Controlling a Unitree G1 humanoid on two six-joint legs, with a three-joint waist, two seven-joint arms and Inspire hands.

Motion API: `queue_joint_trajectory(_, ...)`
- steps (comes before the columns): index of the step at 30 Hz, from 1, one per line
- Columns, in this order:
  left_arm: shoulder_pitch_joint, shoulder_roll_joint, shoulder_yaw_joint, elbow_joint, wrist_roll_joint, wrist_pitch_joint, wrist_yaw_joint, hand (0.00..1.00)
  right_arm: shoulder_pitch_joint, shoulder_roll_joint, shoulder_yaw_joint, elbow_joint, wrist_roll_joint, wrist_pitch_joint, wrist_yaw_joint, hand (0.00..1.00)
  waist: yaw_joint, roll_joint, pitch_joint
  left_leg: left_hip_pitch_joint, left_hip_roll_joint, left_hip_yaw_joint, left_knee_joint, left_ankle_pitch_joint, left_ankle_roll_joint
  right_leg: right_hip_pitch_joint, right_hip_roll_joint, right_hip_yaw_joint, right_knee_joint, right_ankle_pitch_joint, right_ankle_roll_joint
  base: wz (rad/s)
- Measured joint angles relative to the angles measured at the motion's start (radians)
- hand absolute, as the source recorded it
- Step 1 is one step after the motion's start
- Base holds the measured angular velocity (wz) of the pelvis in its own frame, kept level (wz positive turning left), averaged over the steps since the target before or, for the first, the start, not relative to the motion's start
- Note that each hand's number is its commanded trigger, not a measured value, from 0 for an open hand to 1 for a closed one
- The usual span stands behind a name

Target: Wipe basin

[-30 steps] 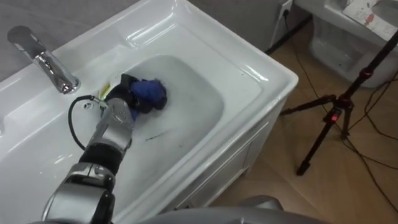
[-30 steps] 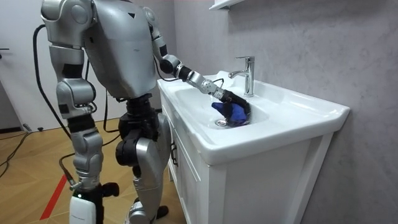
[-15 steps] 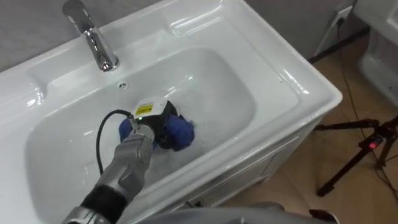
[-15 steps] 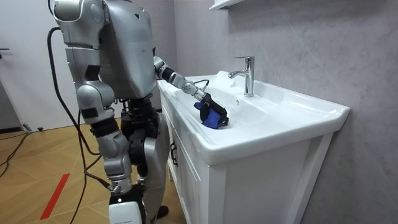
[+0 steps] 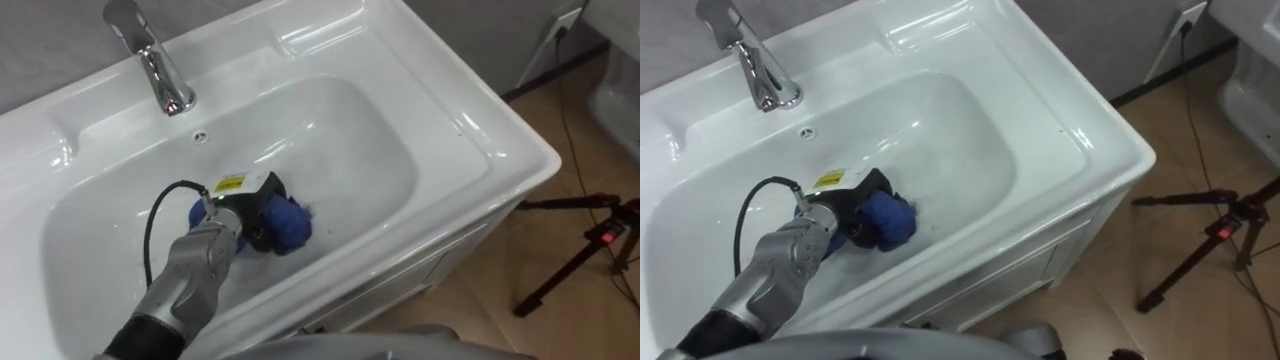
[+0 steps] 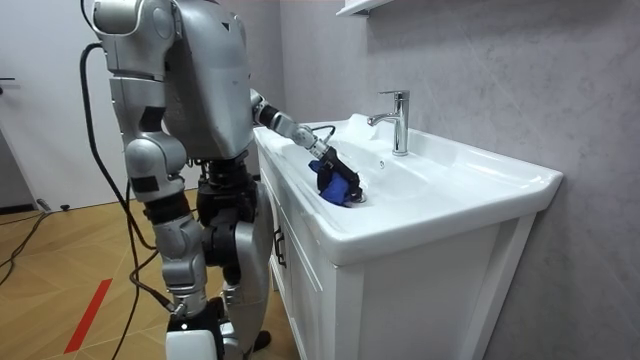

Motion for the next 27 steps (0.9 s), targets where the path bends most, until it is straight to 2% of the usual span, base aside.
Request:
queue_joint_trajectory(3, 0.010, 0.013, 0.006, -0.005, 0.002, 0.001, -0.017, 1.00, -0.004, -0.004, 0.000, 0.009, 0.000, -0.001, 0.004, 0.00, 0.001, -0.002, 0.0010, 0.011, 0.000, 0.000, -0.001, 0.000, 0.000, 0.009, 0.000, 0.000, -0.001, -0.001, 0.000, 0.00)
queue_joint_trajectory(14, 0.022, 0.013, 0.016, -0.011, 0.022, 0.001, -0.026, 1.00, 0.008, -0.002, 0.000, 0.035, 0.032, 0.002, 0.005, 0.00, 0.000, -0.010, 0.0054, 0.024, -0.005, -0.003, -0.002, 0.000, 0.000, 0.021, -0.004, 0.002, 0.002, -0.014, 0.001, 0.00)
queue_joint_trajectory(20, 0.021, 0.009, 0.001, -0.015, 0.041, 0.017, -0.021, 1.00, 0.026, -0.002, 0.000, 0.043, 0.030, 0.005, 0.007, 0.00, -0.004, -0.016, 0.0088, 0.031, -0.007, 0.000, -0.006, 0.000, 0.000, 0.026, -0.005, 0.003, 0.003, -0.014, 0.001, 0.00)
queue_joint_trajectory(24, 0.010, -0.001, -0.005, -0.003, 0.062, 0.023, 0.000, 1.00, 0.035, 0.003, 0.002, 0.048, 0.027, 0.006, 0.001, 0.00, -0.006, -0.031, 0.0128, 0.031, -0.008, 0.004, -0.006, 0.000, 0.000, 0.024, -0.007, 0.002, -0.001, -0.015, 0.003, 0.00)
queue_joint_trajectory(27, -0.004, -0.007, -0.024, 0.010, 0.068, 0.035, 0.020, 1.00, 0.037, 0.006, 0.003, 0.048, 0.024, 0.013, -0.011, 0.00, -0.007, -0.039, 0.0122, 0.028, -0.012, 0.004, -0.006, 0.000, 0.000, 0.022, -0.011, 0.004, 0.000, -0.017, 0.007, 0.00)
